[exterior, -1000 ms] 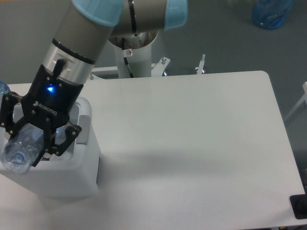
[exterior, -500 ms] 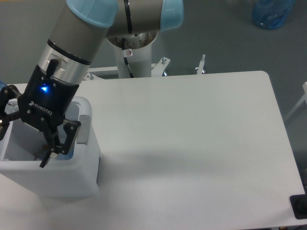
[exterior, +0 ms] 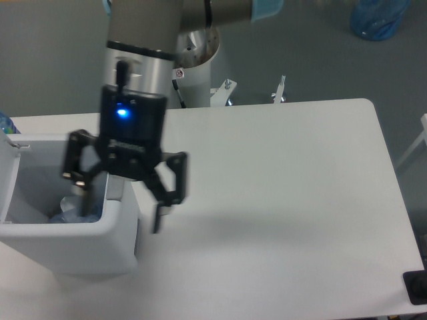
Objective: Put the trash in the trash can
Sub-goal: 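Open the gripper to release the bottle and raise it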
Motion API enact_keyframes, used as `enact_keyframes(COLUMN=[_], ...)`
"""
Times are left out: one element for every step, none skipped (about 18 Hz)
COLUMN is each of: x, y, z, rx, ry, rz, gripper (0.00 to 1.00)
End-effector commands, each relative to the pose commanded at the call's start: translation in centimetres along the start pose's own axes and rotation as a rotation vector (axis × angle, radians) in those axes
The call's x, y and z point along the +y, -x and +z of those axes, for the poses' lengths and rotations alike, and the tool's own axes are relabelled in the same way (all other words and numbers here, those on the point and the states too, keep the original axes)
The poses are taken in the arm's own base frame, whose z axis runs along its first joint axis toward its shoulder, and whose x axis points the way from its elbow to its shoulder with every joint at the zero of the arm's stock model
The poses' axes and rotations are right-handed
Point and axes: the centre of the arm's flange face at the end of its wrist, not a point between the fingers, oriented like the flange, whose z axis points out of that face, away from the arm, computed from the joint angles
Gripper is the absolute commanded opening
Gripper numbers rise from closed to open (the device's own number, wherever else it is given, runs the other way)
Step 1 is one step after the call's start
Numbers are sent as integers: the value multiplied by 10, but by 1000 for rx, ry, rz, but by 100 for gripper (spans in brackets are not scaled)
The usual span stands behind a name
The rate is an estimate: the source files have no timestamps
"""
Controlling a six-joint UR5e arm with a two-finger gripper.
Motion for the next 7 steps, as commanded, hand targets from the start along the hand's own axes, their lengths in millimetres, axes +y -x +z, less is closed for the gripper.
enact_keyframes(x=[6,12,17,22,25,26,28], y=[3,6,8,12,15,16,17], z=[4,6,8,8,9,10,10], rx=[-19,-38,-57,-80,-92,-95,-95], ry=[51,99,148,192,223,232,235], rz=[49,94,148,203,254,284,289], gripper=[100,100,100,100,100,100,100])
